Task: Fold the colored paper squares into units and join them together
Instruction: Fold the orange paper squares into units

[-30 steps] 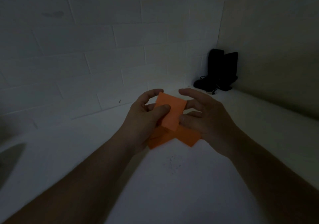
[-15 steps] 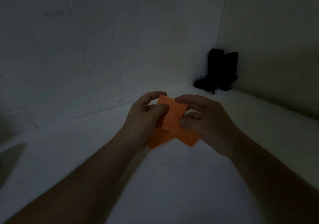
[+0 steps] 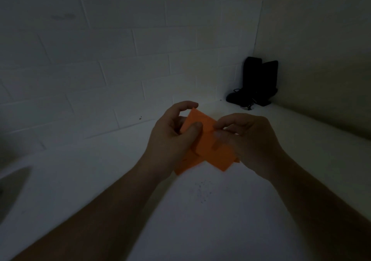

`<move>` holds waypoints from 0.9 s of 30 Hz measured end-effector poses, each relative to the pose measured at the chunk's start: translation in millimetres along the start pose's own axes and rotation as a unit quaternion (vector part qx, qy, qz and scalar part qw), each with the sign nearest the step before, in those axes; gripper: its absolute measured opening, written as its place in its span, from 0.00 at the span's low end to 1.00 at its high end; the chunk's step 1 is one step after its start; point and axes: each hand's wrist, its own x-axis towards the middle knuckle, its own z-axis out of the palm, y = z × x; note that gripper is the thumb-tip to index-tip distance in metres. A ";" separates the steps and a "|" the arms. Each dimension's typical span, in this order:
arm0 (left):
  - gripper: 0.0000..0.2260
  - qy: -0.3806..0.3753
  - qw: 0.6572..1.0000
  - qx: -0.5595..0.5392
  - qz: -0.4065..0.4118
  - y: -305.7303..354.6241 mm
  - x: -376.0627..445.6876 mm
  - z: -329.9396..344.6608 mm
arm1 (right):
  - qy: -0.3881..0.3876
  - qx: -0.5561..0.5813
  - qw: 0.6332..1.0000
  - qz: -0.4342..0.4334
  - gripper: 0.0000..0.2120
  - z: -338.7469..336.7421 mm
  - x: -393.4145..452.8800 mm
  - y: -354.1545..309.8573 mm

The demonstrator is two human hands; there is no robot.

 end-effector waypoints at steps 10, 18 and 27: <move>0.30 -0.024 0.999 0.009 0.022 6.0 -7.5 8.2 | 0.061 0.061 0.996 0.003 0.11 7.5 -1.9 -1.7; 0.33 -0.005 0.998 -0.030 -0.051 7.0 -6.1 10.2 | 0.041 0.039 0.998 0.010 0.16 7.6 -3.5 -6.5; 0.36 -0.031 0.988 -0.087 -0.127 -2.6 0.4 7.7 | 0.027 0.129 0.989 0.066 0.18 8.8 0.4 -2.0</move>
